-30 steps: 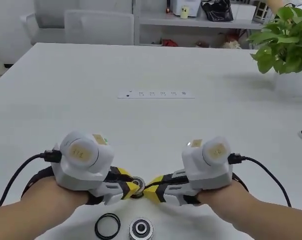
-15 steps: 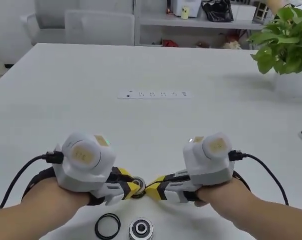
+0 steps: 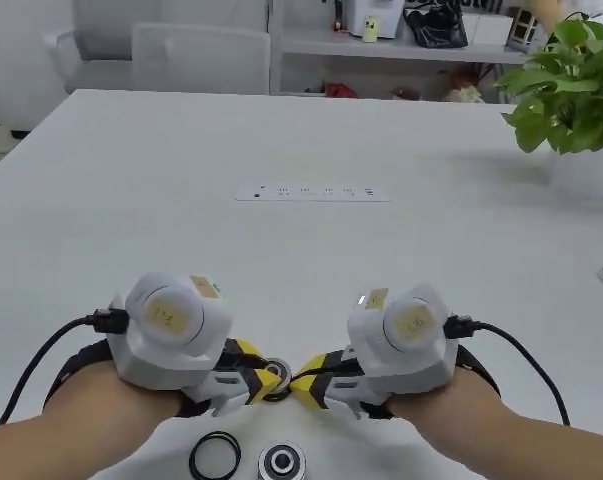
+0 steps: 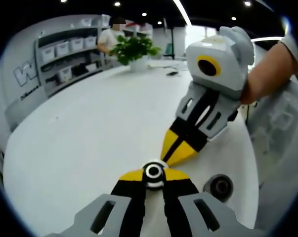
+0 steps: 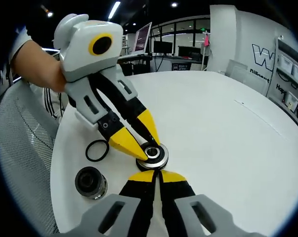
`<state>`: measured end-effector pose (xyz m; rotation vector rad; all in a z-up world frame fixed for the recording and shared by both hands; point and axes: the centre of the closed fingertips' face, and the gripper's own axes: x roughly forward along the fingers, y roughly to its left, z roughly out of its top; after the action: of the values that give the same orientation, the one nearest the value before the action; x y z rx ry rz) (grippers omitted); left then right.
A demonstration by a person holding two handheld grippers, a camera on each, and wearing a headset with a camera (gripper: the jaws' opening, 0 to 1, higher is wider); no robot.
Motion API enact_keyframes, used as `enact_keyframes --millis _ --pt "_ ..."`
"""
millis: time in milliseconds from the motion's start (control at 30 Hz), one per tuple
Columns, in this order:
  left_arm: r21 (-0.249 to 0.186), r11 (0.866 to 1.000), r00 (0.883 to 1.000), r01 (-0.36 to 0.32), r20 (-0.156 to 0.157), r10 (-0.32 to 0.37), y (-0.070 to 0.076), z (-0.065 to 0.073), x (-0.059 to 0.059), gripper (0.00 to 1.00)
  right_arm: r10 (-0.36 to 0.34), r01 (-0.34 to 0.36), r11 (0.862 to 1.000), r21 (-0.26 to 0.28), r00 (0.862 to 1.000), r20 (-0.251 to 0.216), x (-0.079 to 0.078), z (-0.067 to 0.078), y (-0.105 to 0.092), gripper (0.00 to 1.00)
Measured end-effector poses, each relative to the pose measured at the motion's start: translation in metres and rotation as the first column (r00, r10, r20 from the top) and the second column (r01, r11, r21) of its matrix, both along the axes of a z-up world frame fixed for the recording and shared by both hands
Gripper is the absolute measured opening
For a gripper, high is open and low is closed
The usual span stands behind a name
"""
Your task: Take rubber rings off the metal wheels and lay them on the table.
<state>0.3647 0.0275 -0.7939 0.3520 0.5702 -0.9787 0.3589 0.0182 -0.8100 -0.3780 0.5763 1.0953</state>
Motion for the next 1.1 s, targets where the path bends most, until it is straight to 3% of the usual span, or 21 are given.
enact_keyframes --millis 867,967,1100 --pt "-0.001 1.000 1.000 -0.003 0.000 0.003 -0.0004 0.0002 -0.0001 0.12 0.009 -0.009 1.000 0.000 1.000 0.018 0.0022 0.0002 -0.0004 0.02" --pt "0.000 1.000 1.000 -0.002 0.001 0.002 -0.0005 0.0003 -0.0001 0.12 -0.017 0.017 1.000 0.014 1.000 -0.011 0.0040 0.0001 -0.0017 0.00" --pt "-0.003 1.000 1.000 -0.003 0.004 0.004 -0.0006 0.0001 0.0002 0.12 -0.096 0.110 0.989 0.103 0.986 -0.136 0.0059 0.0014 -0.0031 0.00"
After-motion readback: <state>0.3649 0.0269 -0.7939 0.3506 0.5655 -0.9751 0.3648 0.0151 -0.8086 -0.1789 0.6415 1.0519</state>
